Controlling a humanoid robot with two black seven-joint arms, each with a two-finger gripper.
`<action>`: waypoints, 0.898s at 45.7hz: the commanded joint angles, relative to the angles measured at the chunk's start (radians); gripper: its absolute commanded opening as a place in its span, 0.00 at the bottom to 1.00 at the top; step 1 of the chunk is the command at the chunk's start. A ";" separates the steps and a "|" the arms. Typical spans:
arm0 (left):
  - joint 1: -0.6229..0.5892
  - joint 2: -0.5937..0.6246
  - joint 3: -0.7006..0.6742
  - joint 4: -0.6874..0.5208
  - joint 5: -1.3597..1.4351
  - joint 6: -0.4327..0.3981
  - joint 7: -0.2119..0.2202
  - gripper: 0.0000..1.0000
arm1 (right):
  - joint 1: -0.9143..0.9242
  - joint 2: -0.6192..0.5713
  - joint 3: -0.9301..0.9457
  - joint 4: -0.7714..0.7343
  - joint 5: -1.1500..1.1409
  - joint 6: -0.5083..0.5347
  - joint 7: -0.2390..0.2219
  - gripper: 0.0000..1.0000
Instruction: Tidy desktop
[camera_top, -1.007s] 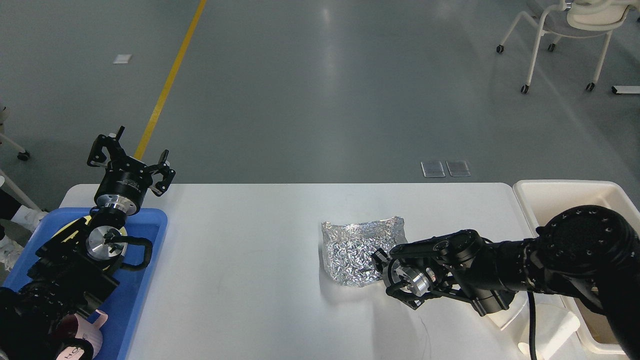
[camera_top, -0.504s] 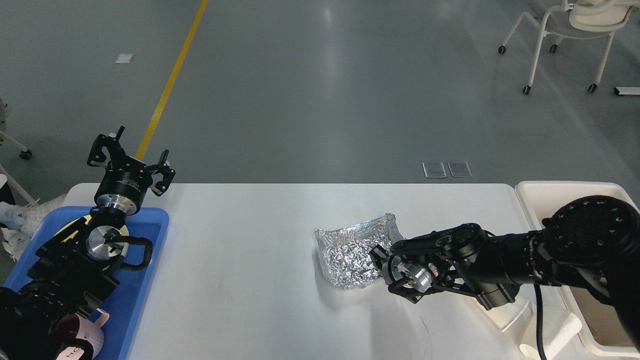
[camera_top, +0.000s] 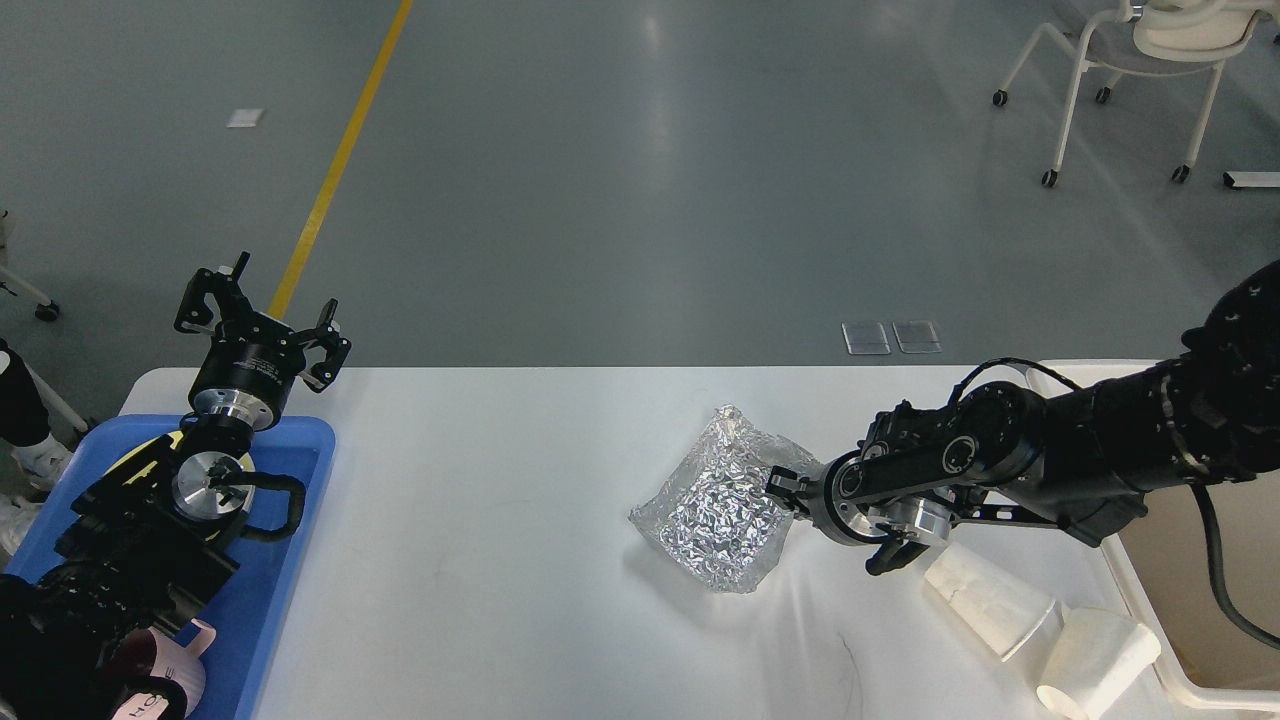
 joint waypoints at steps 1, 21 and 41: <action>0.000 0.000 0.000 0.000 0.001 0.000 0.000 0.99 | 0.009 -0.001 0.000 -0.008 0.002 -0.011 0.000 0.87; 0.000 0.000 0.000 0.000 0.000 0.000 0.000 1.00 | 0.336 -0.055 -0.067 0.036 0.024 0.423 -0.004 1.00; 0.000 0.000 0.000 0.000 0.000 0.000 0.000 0.99 | 0.564 -0.075 -0.100 0.052 0.033 0.692 -0.003 1.00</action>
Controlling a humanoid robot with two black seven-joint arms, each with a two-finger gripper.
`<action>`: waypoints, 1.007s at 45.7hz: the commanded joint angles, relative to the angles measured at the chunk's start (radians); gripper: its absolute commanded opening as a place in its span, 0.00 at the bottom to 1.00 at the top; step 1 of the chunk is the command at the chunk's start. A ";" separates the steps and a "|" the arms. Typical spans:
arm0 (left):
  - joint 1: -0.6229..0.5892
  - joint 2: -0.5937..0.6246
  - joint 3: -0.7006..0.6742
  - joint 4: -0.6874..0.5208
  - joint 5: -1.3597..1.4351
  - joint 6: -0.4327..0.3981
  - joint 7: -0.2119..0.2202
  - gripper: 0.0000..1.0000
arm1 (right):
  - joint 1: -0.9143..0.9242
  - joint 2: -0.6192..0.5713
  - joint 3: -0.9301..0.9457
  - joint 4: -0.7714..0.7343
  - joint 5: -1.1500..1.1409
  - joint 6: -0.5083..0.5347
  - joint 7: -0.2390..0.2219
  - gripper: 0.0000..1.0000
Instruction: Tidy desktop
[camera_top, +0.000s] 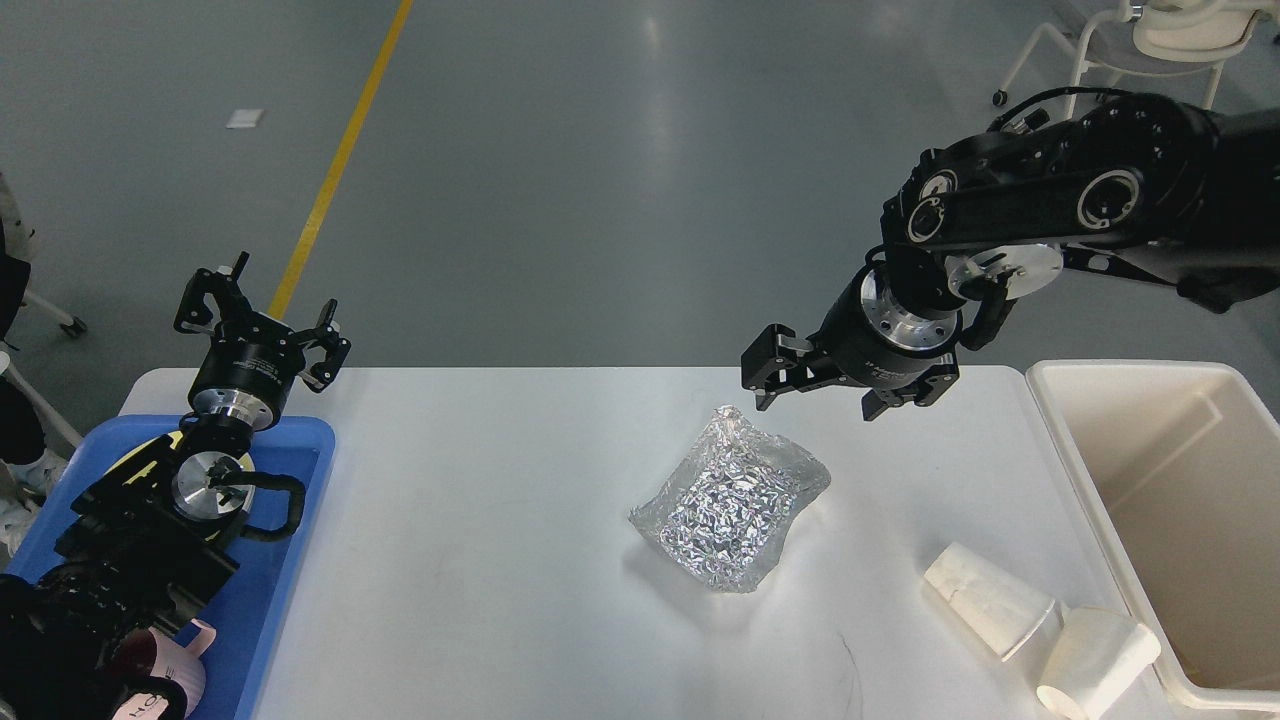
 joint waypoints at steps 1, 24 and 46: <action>0.000 0.000 0.000 0.000 0.000 0.000 0.001 0.99 | -0.022 0.004 -0.003 -0.003 -0.012 -0.020 0.001 1.00; 0.000 0.000 0.000 0.000 0.000 0.000 0.001 0.99 | -0.624 0.073 0.141 -0.204 -0.026 -0.491 0.031 0.91; 0.000 0.000 0.000 0.000 0.000 0.000 0.001 0.99 | -0.865 0.180 0.215 -0.457 -0.106 -0.543 0.049 0.42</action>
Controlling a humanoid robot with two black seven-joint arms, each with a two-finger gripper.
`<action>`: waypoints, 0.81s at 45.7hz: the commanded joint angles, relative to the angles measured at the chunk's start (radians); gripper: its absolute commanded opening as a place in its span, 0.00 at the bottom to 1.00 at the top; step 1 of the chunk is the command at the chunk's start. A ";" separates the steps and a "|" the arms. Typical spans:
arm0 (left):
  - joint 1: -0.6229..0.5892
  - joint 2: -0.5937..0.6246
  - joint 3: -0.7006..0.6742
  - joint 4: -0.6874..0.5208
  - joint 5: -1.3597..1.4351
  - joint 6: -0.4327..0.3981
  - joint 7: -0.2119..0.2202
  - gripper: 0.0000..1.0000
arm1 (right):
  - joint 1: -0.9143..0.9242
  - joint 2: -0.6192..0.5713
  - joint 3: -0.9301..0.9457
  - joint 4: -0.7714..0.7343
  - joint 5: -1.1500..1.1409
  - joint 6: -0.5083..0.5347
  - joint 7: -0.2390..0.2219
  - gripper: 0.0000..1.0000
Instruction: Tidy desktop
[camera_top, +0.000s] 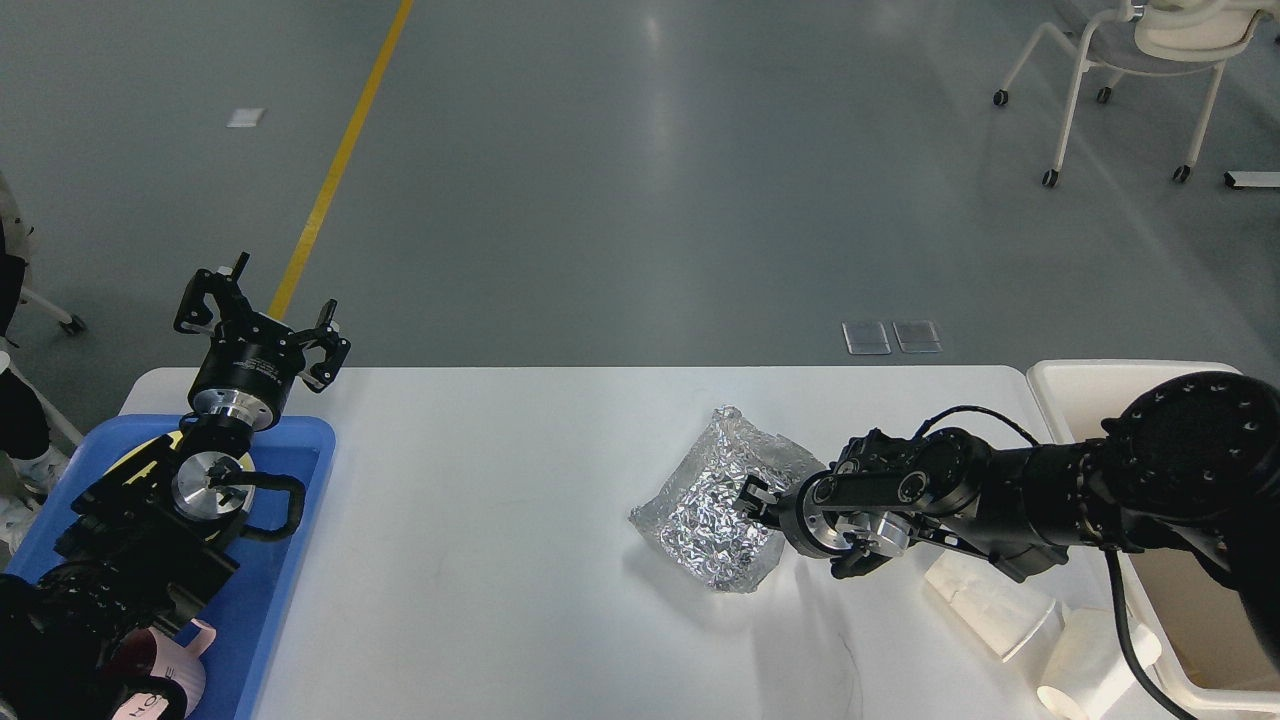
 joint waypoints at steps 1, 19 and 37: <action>0.000 0.000 0.000 0.000 0.000 0.000 0.001 1.00 | -0.017 0.002 0.000 -0.008 -0.012 0.000 -0.001 0.35; 0.000 0.000 0.000 0.000 0.000 0.000 0.001 1.00 | -0.014 0.002 0.000 -0.005 -0.005 0.008 -0.004 0.00; 0.000 0.000 0.000 0.000 0.000 0.000 0.001 0.99 | 0.076 -0.031 -0.016 0.093 -0.007 0.008 -0.005 0.00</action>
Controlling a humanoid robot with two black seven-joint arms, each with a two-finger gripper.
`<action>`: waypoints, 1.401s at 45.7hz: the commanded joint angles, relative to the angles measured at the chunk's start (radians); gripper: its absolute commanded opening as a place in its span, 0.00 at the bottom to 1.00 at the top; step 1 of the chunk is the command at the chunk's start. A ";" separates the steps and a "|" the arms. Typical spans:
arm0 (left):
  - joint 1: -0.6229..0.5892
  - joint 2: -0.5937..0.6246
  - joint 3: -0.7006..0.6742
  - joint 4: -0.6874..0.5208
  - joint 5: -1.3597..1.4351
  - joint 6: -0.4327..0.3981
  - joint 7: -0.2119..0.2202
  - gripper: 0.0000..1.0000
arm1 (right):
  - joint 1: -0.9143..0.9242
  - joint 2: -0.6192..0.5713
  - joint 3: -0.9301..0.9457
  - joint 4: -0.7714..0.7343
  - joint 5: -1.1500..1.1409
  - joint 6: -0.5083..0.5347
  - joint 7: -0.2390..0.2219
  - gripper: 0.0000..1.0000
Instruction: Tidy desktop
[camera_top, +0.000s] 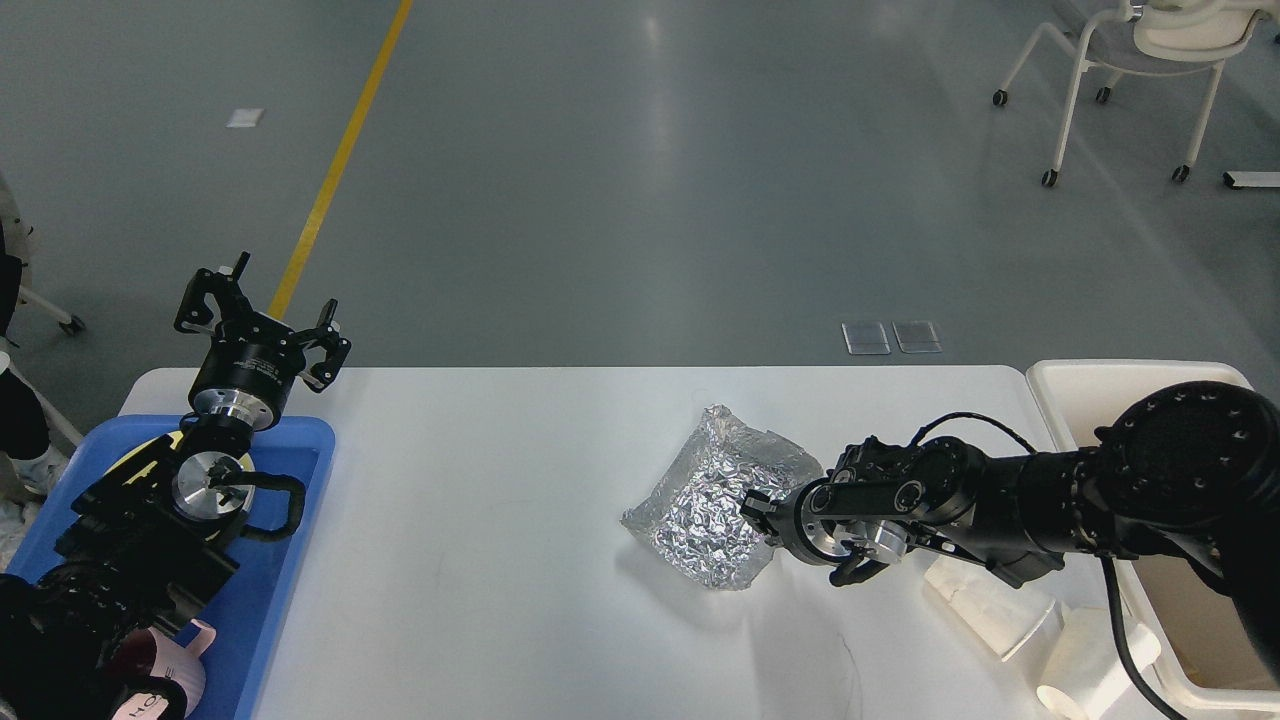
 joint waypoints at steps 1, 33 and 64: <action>0.000 0.000 0.000 0.000 0.000 0.000 -0.002 0.99 | 0.099 -0.058 -0.021 0.107 0.001 0.012 0.000 0.00; 0.000 0.000 0.000 0.000 0.000 0.000 0.000 0.99 | 1.202 -0.293 -0.202 0.598 0.027 0.831 -0.003 0.00; 0.000 0.000 -0.002 0.000 0.000 0.000 0.000 0.99 | 0.547 -0.509 -0.461 0.091 -0.119 0.472 -0.009 0.00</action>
